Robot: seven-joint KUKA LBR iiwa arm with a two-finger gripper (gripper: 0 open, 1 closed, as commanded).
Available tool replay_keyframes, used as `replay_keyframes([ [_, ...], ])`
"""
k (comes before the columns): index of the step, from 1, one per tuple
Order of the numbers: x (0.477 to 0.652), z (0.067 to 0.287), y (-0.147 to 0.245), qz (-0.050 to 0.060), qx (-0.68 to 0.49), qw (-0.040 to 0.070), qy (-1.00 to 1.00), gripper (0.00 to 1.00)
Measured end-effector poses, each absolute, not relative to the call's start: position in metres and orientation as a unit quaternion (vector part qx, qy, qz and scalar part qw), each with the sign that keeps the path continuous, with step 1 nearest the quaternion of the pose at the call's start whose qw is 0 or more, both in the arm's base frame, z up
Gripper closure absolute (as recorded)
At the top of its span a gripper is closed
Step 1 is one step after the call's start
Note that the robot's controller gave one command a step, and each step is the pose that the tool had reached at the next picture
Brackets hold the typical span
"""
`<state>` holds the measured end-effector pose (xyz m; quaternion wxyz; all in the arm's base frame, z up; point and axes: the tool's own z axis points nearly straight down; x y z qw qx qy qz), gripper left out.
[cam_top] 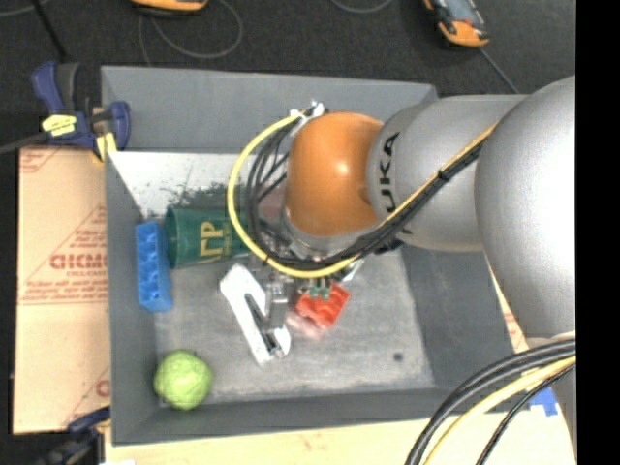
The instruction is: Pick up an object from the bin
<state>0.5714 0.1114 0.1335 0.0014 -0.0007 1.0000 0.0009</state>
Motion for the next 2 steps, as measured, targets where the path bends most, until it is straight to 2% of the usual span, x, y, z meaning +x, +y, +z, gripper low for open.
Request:
replay_keyframes([
  [1,0.539,0.115,0.08,0.001,-0.011,0.003,1.0,0.0],
  [2,0.541,0.088,0.058,0.0,0.006,-0.001,1.0,0.0],
])
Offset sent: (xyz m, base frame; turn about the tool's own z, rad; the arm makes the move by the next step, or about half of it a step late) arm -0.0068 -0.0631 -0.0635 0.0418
